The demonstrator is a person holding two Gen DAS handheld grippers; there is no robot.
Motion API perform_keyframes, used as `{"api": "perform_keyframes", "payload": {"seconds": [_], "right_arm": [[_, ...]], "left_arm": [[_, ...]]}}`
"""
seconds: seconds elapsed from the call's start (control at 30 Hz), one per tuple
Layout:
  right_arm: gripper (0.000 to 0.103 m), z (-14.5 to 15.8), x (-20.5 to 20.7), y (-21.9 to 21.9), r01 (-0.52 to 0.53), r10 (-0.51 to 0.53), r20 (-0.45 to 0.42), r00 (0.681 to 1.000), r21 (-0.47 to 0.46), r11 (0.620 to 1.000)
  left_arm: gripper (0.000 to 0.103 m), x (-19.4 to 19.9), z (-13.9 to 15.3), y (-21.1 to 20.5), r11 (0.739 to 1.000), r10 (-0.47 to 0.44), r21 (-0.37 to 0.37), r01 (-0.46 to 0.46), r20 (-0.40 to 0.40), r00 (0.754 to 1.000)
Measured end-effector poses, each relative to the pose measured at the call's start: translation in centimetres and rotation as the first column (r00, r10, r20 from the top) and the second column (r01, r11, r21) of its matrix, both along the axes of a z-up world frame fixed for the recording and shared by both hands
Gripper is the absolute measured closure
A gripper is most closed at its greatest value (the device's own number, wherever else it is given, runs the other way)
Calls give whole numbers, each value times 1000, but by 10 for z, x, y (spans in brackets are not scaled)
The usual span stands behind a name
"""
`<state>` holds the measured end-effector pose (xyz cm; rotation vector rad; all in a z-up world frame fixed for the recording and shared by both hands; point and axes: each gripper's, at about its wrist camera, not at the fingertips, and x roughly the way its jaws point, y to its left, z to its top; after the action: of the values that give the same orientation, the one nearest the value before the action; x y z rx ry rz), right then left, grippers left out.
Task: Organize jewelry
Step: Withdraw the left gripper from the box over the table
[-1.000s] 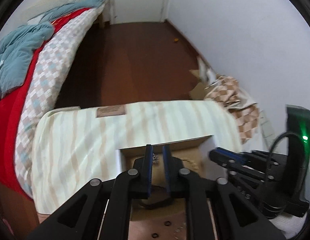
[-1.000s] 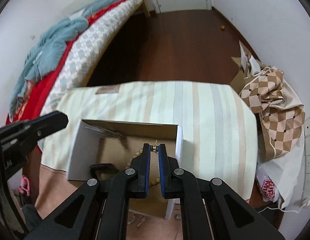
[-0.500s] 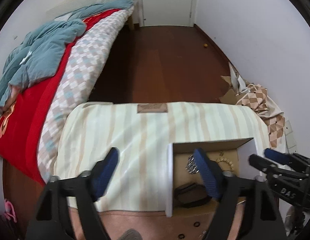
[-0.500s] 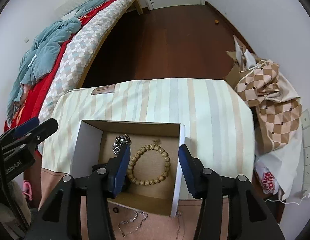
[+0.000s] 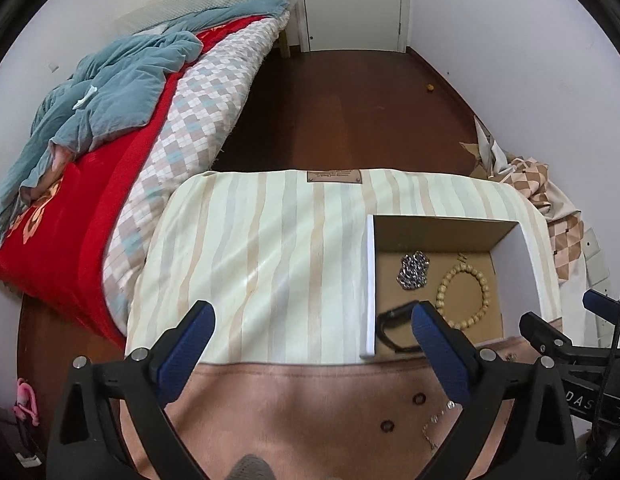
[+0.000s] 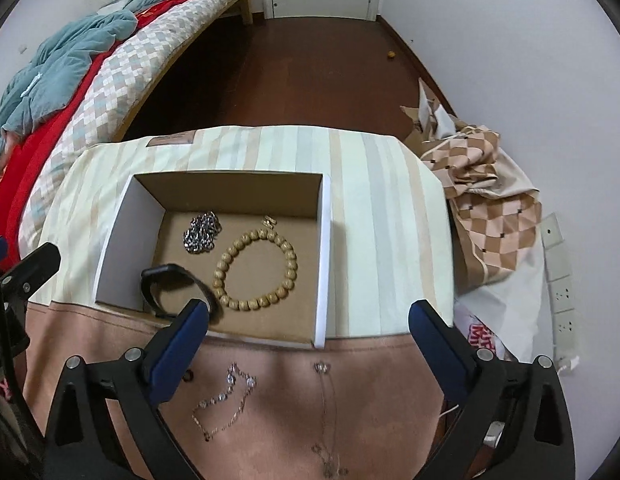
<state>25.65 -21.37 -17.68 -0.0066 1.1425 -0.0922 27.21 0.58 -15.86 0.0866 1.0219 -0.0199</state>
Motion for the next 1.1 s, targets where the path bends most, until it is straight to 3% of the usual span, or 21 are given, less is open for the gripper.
{"api": "perform_keyframes", "payload": {"seconds": [0.37,0.87,1.1], "right_arm": [[2,55,-59,12,11,-7,111,994,-31,999],[2,139,-153,25,14,-11,283,959,-9,1000],[2,135,-171,14,30,-43,269,962,52,998]], "left_arm": [[3,-56,48,4,1000,12,-9,-11,97,995],[3,-138,106,9,999,-23,-28,29,206,978],[3,-150,100,13,999,-4,-47,13,201,980]]}}
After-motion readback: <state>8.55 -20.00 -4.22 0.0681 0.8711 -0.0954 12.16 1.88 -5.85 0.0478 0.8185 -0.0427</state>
